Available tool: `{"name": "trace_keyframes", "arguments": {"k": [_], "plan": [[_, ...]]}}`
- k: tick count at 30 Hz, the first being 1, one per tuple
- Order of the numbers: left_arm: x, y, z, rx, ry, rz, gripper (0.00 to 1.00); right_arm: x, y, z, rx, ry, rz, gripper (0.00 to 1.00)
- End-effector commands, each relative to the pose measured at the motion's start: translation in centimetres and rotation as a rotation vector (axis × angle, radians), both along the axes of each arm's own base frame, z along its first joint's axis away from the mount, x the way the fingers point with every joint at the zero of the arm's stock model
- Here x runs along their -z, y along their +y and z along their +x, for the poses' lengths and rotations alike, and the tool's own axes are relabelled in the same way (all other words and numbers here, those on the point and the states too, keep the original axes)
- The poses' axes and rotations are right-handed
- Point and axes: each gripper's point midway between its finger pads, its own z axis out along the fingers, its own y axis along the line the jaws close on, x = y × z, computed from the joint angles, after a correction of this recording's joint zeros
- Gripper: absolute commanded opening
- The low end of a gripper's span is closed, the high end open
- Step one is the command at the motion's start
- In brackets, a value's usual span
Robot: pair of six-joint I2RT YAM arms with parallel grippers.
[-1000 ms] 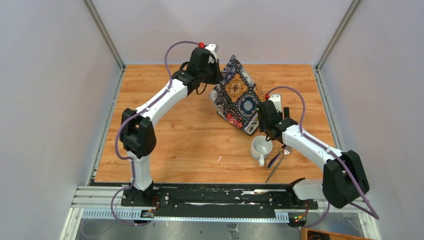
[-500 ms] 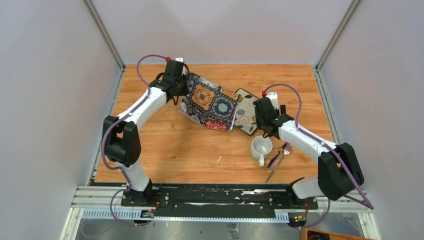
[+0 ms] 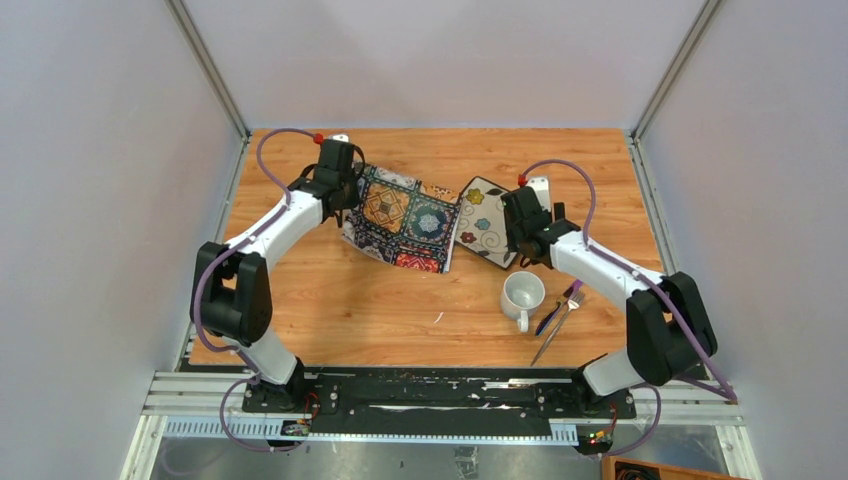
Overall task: Set the dinner table for one person
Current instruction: Move the napkin to the center of the board.
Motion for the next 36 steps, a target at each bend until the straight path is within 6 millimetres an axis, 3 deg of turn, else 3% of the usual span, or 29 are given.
{"name": "trace_keyframes", "arguments": {"k": [1, 6, 11, 12, 14, 17, 19, 23, 25, 29, 33, 36], "plan": [[-1.4, 2.7, 0.2, -0.108, -0.057, 0.079, 0.00, -0.9, 0.0, 1.2, 0.011, -0.022, 0.003, 0.79], [-0.8, 5.5, -0.8, -0.200, -0.015, 0.178, 0.00, -0.9, 0.3, 1.7, 0.010, -0.021, 0.004, 0.79], [-0.6, 6.9, -1.4, -0.231, 0.002, 0.143, 0.00, -0.4, 0.5, 1.8, 0.008, -0.015, 0.013, 0.79], [-0.5, 7.0, -1.5, -0.233, 0.011, 0.145, 0.02, -0.3, 0.6, 1.8, 0.007, -0.012, 0.013, 0.79], [0.0, 6.4, -1.4, -0.217, 0.033, 0.123, 0.20, -0.1, 0.7, 1.8, 0.005, -0.008, 0.014, 0.79], [0.8, 4.9, -1.2, -0.171, 0.047, 0.059, 0.75, 0.0, 0.7, 2.1, 0.007, -0.008, 0.013, 0.79], [1.1, 3.9, -1.1, -0.141, 0.048, 0.014, 0.97, -0.3, 0.7, 2.3, 0.012, -0.022, 0.012, 0.79], [1.4, 2.1, -0.9, -0.092, 0.029, -0.056, 1.00, -1.5, 0.3, 3.3, 0.036, -0.064, 0.026, 0.79], [1.4, -0.2, -0.8, -0.019, 0.004, -0.153, 1.00, -2.0, -0.1, 4.0, 0.058, -0.092, 0.077, 0.79], [0.6, -6.9, -1.1, 0.175, -0.050, -0.483, 1.00, -1.4, 0.1, 5.6, 0.067, -0.141, 0.372, 0.78], [0.6, -10.1, -1.4, 0.263, -0.063, -0.486, 1.00, -0.5, -0.3, 7.3, 0.053, -0.159, 0.653, 0.78], [0.5, -12.3, -1.9, 0.321, -0.061, -0.531, 1.00, -0.2, 0.2, 8.3, 0.000, -0.129, 0.704, 0.78]]}}
